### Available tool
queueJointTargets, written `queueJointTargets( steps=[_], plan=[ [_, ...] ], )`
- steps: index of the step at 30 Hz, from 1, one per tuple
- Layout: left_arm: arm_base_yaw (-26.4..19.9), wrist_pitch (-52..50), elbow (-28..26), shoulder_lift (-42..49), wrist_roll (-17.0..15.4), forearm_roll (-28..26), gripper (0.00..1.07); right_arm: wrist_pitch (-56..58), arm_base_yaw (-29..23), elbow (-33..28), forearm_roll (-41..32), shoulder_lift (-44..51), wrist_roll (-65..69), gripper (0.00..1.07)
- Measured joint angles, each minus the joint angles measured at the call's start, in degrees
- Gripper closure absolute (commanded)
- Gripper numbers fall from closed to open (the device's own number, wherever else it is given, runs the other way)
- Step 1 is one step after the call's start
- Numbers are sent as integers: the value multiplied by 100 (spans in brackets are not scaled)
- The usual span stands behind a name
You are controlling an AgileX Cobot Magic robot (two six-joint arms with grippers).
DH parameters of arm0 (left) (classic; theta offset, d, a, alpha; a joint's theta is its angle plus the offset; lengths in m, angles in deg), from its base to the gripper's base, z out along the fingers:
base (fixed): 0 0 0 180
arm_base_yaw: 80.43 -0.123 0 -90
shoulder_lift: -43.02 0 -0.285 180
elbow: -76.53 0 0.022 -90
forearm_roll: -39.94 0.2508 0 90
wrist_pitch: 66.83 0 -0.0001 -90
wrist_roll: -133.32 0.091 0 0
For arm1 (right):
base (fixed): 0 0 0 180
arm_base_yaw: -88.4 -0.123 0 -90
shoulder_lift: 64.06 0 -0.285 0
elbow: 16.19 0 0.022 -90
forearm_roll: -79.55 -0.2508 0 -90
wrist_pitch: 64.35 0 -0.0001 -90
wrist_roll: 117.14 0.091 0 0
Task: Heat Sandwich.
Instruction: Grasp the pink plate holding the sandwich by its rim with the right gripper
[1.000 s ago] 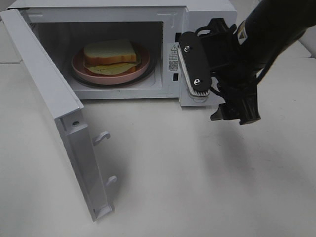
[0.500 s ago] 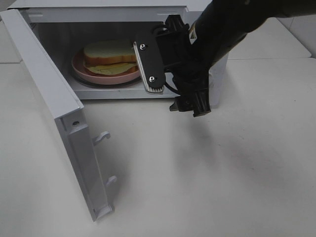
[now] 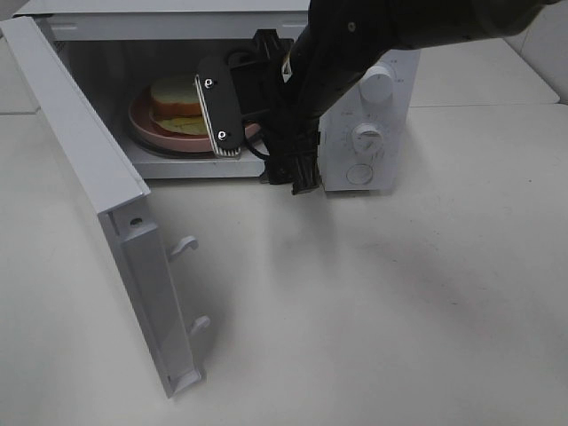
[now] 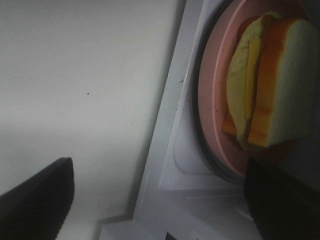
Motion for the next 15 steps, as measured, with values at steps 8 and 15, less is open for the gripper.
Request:
queueJointTargets(
  steps=[8, 15],
  plan=[
    [0, 0, 0, 0, 0, 0, 9, -46, 0, 619, 0, -625, 6, 21],
    [0, 0, 0, 0, 0, 0, 9, 0, 0, 1387, -252, -1301, 6, 23]
  ],
)
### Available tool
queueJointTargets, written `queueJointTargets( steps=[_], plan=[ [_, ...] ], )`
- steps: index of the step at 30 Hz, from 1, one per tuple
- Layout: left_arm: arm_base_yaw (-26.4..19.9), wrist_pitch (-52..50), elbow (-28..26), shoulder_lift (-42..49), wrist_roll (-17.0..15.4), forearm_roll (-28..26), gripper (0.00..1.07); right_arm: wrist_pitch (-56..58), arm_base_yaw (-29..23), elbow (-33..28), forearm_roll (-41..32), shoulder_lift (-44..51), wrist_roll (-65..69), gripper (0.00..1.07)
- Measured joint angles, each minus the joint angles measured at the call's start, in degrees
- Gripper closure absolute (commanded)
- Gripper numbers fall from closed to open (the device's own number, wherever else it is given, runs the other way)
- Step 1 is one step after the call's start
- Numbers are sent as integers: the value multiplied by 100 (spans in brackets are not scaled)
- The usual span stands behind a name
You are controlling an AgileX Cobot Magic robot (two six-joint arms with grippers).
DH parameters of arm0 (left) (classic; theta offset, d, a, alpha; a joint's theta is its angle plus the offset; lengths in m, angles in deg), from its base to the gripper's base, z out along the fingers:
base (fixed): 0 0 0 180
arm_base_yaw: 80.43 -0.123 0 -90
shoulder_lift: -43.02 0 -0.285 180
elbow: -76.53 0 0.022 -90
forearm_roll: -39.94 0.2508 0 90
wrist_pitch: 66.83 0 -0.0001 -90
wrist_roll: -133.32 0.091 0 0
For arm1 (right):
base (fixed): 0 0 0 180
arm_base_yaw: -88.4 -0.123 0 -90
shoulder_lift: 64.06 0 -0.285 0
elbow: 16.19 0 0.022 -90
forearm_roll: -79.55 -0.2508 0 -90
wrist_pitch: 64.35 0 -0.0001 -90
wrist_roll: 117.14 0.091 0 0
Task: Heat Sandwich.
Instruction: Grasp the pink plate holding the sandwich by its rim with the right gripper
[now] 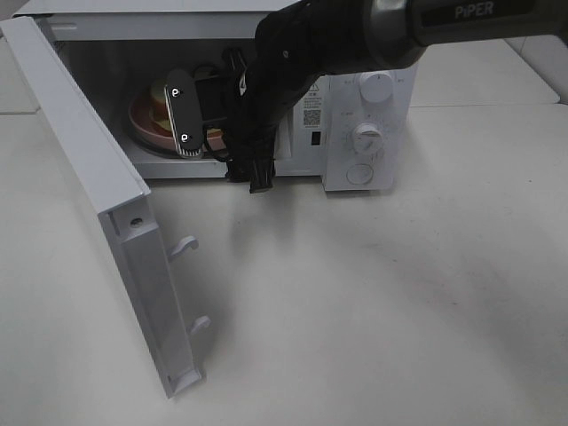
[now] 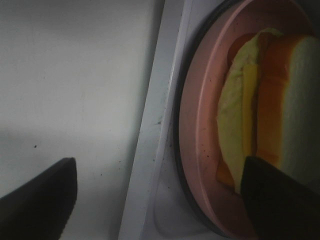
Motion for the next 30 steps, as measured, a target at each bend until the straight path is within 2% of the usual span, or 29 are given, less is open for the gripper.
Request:
queueJointTargets(
  steps=[10, 17, 23, 30],
  plan=[
    [0, 0, 0, 0, 0, 0, 9, 424, 0, 940, -74, -653, 0, 25],
    [0, 0, 0, 0, 0, 0, 9, 579, 52, 1324, -315, -831, -11, 27],
    [0, 0, 0, 0, 0, 0, 9, 636, 252, 1398, -814, -865, -710, 28],
    [0, 0, 0, 0, 0, 0, 9, 670, 275, 1398, -888, -991, -808, 28]
  ],
)
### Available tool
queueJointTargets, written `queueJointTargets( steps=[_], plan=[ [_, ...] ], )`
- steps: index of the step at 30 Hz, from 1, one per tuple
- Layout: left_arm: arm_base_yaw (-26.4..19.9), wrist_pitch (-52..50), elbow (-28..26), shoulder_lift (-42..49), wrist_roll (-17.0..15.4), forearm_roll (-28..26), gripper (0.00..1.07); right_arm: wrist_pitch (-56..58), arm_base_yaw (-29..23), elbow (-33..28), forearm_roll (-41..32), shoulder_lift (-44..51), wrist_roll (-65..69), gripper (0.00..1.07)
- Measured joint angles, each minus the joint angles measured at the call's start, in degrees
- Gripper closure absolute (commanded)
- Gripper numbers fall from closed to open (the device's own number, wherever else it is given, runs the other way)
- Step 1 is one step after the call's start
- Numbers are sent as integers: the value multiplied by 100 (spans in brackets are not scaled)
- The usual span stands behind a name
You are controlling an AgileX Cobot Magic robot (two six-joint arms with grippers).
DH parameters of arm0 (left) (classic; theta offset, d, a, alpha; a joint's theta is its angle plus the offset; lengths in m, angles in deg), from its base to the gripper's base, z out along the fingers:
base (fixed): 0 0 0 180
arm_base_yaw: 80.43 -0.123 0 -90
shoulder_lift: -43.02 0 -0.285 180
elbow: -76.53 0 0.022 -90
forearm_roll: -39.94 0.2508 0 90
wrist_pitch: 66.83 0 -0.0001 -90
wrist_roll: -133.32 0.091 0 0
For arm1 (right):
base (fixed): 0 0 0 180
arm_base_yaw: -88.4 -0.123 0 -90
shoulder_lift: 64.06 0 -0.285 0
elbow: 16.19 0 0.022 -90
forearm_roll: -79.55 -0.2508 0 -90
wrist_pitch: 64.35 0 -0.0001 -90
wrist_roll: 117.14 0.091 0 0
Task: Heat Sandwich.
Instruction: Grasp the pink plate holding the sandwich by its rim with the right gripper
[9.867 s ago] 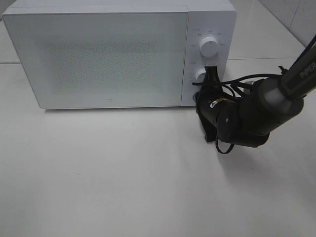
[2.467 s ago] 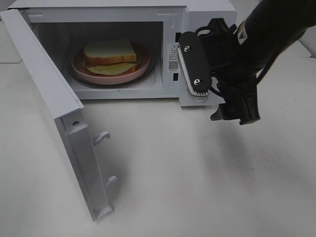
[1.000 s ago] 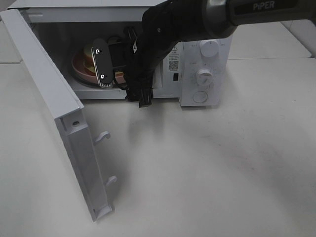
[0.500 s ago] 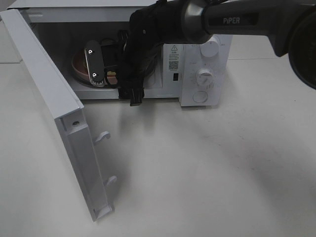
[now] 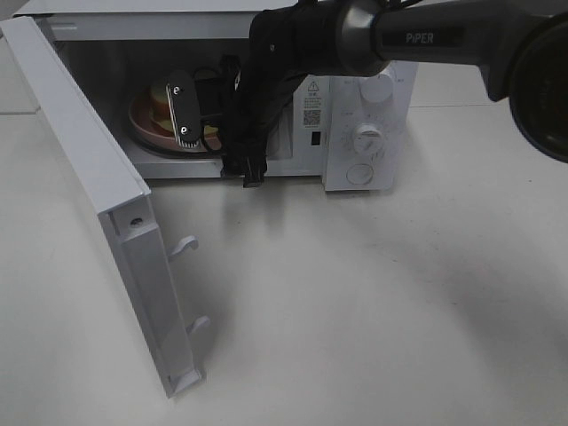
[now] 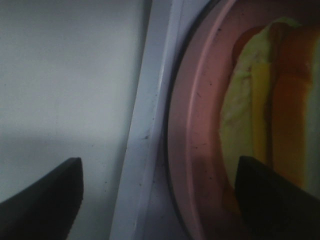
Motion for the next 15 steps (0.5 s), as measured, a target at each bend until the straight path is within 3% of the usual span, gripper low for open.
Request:
queueJointTargets(
  steps=[10, 15],
  plan=[
    [0, 0, 0, 0, 0, 0, 9, 321, 0, 464, 0, -390, -86, 31],
    [0, 0, 0, 0, 0, 0, 9, 424, 0, 539, 0, -395, -86, 50]
  ],
)
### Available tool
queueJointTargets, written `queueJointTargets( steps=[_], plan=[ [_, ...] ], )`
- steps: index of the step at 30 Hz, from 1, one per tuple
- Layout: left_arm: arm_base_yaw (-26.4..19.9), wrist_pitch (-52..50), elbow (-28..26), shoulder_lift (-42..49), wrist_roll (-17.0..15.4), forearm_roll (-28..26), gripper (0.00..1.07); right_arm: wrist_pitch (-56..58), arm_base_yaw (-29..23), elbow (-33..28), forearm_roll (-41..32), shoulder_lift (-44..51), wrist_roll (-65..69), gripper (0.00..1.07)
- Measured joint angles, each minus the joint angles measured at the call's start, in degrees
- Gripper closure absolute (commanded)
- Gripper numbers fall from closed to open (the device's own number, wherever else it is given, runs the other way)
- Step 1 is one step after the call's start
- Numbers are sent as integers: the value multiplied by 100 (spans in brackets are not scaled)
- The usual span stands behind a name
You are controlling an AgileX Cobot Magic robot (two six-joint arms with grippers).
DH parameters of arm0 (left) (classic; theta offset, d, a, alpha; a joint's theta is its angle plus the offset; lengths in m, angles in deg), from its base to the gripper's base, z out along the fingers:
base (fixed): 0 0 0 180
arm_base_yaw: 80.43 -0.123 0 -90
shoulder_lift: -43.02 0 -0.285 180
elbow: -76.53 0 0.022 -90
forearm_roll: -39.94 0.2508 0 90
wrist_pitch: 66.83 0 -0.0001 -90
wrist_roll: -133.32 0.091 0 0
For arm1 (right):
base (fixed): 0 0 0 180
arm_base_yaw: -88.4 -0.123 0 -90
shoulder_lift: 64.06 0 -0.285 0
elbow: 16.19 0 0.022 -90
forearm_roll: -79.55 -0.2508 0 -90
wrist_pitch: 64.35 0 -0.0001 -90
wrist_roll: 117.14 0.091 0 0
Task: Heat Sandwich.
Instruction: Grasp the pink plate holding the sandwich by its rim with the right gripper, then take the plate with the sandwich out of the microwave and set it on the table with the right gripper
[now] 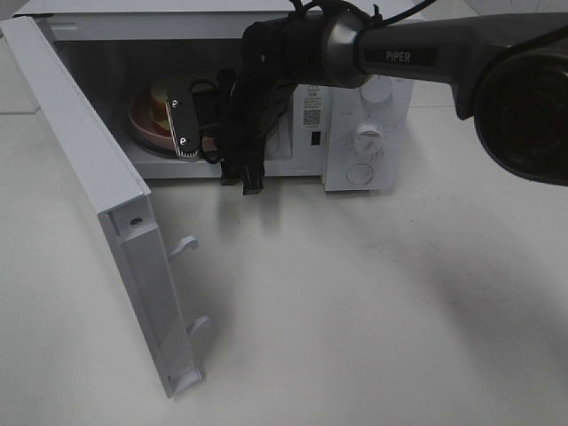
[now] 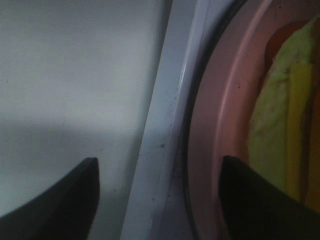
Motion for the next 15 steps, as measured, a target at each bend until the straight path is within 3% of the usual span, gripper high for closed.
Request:
queueJointTargets(
  steps=[1, 2, 5, 15],
  plan=[
    [0, 0, 0, 0, 0, 0, 9, 29, 0, 0, 6, 0, 0, 69],
    [0, 0, 0, 0, 0, 0, 9, 29, 0, 0, 6, 0, 0, 69],
    [0, 0, 0, 0, 0, 0, 9, 46, 0, 40, 63, 6, 6, 107],
    [0, 0, 0, 0, 0, 0, 9, 275, -6, 69, 126, 29, 6, 107]
  ],
)
